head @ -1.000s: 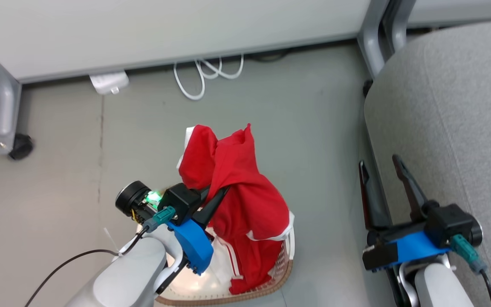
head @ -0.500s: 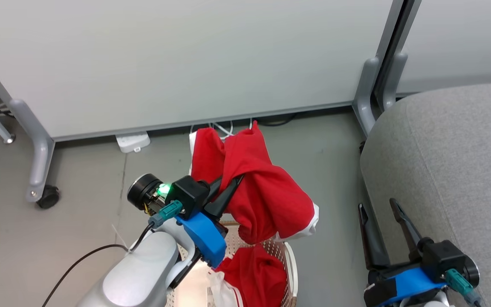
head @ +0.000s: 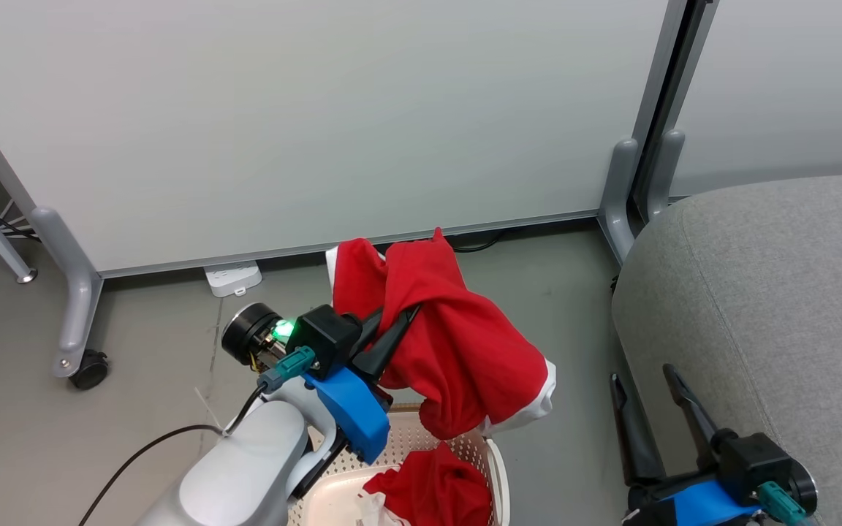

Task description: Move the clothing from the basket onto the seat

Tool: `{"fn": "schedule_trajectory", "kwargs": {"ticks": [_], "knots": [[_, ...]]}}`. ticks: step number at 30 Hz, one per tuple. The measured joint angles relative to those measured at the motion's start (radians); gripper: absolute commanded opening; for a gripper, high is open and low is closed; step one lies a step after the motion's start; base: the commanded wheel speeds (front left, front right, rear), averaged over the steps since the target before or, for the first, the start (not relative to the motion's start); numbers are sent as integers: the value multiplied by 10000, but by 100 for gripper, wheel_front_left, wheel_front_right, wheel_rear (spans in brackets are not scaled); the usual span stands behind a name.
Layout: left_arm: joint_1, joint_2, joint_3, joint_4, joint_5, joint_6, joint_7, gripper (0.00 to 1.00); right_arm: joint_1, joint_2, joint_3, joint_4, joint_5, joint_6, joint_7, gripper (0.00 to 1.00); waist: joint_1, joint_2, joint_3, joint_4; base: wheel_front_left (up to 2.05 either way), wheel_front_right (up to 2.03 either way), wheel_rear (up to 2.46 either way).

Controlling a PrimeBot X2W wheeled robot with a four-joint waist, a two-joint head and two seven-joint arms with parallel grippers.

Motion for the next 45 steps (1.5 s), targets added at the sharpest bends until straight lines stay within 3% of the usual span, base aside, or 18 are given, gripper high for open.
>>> {"fn": "schedule_trajectory", "kwargs": {"ticks": [8, 20, 29, 40, 41, 42, 45], "knots": [[89, -40, 0, 29, 17, -19, 0, 0, -291, -4, 729, 27, -314, 0, 0, 100, 0, 0, 16, 65, 0, 0, 0], [87, -190, 67, 46, 121, -23, 0, 0, -2261, -401, 3170, 669, -339, 0, -2, 100, 1, 0, 320, 207, 0, 0, 0], [-18, -362, 100, -19, 284, -50, 0, 0, -3717, -357, 4157, 2694, -489, 0, 0, 100, 2, 1, 653, 401, 0, 0, 0], [-263, -458, 171, -176, 477, -111, 0, 0, -4935, -115, 4374, 5020, -711, 0, -2, 100, 2, 0, 1122, 528, 0, 0, 0], [-263, -464, 178, -182, 487, -111, 0, 0, -5029, -98, 4399, 5185, -713, 0, -2, 87, 2, 0, 1145, 528, 0, 0, 0], [-263, -474, 186, -184, 489, -113, 0, 0, -5114, -81, 4424, 5388, -696, 0, 0, 0, 2, 0, 1163, 527, 0, 0, 0], [-263, -481, 203, -180, 539, -127, 0, 0, -5288, -54, 4483, 5682, -577, 0, 0, 0, 1, 0, 1185, 523, 0, 0, 0]]}}
